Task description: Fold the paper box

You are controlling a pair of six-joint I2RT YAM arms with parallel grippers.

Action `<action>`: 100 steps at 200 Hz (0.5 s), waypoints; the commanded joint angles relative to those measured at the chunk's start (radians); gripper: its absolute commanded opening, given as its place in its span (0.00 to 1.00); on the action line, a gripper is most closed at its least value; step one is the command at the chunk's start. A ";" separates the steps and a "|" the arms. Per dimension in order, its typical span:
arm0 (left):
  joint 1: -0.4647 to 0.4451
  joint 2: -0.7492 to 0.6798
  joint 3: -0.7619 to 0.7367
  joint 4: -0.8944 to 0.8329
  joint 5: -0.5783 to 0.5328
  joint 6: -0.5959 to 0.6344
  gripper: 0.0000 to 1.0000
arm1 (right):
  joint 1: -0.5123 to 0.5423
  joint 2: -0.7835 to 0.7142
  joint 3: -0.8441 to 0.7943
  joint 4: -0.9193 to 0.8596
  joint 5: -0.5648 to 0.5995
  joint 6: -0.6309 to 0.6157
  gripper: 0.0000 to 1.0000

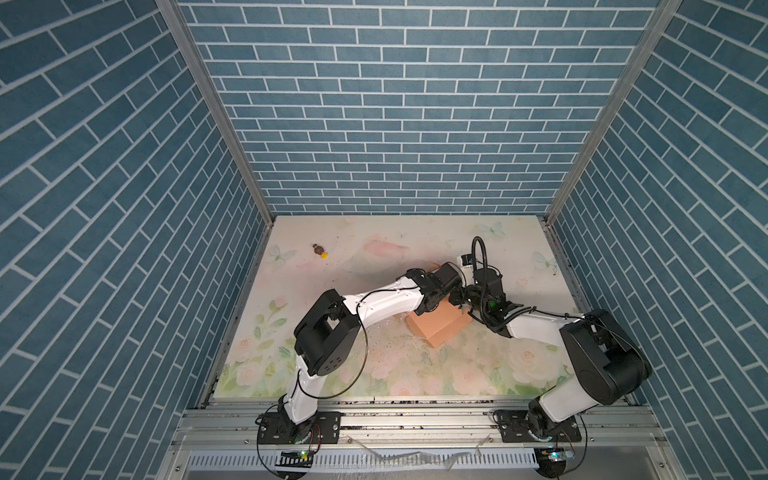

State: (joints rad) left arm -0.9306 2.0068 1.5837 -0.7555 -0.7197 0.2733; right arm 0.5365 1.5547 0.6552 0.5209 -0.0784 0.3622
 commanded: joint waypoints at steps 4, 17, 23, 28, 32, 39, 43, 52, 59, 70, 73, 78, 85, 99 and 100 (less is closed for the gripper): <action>-0.001 -0.015 0.016 -0.071 0.098 -0.016 0.06 | 0.010 -0.051 0.074 -0.014 0.064 0.066 0.00; 0.002 -0.024 0.024 -0.081 0.126 -0.024 0.06 | 0.011 -0.055 0.095 -0.048 0.076 0.072 0.00; 0.005 -0.024 0.030 -0.090 0.139 -0.029 0.06 | 0.011 -0.056 0.105 -0.066 0.079 0.078 0.00; 0.009 -0.026 0.034 -0.096 0.151 -0.034 0.06 | 0.011 -0.058 0.115 -0.079 0.086 0.082 0.00; 0.012 -0.028 0.037 -0.098 0.161 -0.037 0.06 | 0.011 -0.059 0.121 -0.091 0.092 0.085 0.00; 0.015 -0.031 0.040 -0.103 0.175 -0.039 0.06 | 0.010 -0.060 0.130 -0.109 0.098 0.091 0.00; 0.018 -0.031 0.041 -0.105 0.180 -0.040 0.06 | 0.011 -0.061 0.135 -0.117 0.101 0.093 0.00; 0.021 -0.031 0.045 -0.113 0.188 -0.042 0.06 | 0.013 -0.065 0.147 -0.140 0.112 0.100 0.00; 0.023 -0.030 0.048 -0.118 0.195 -0.043 0.06 | 0.013 -0.065 0.158 -0.156 0.118 0.103 0.00; 0.025 -0.031 0.053 -0.126 0.208 -0.046 0.06 | 0.012 -0.065 0.179 -0.190 0.133 0.107 0.00; 0.026 -0.031 0.056 -0.129 0.213 -0.047 0.06 | 0.012 -0.066 0.185 -0.197 0.136 0.107 0.00; 0.028 -0.032 0.060 -0.133 0.227 -0.050 0.06 | 0.012 -0.065 0.193 -0.210 0.138 0.107 0.00; 0.033 -0.034 0.065 -0.139 0.244 -0.056 0.06 | 0.013 -0.063 0.204 -0.227 0.144 0.109 0.00; 0.041 -0.036 0.073 -0.149 0.264 -0.063 0.06 | 0.012 -0.066 0.217 -0.246 0.148 0.111 0.00; 0.042 -0.036 0.074 -0.149 0.265 -0.063 0.06 | 0.012 -0.065 0.217 -0.246 0.149 0.112 0.00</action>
State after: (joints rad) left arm -0.9020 1.9900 1.6367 -0.8253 -0.5499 0.2230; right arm 0.5426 1.5349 0.8158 0.2863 0.0364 0.4160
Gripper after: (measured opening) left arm 0.063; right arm 0.050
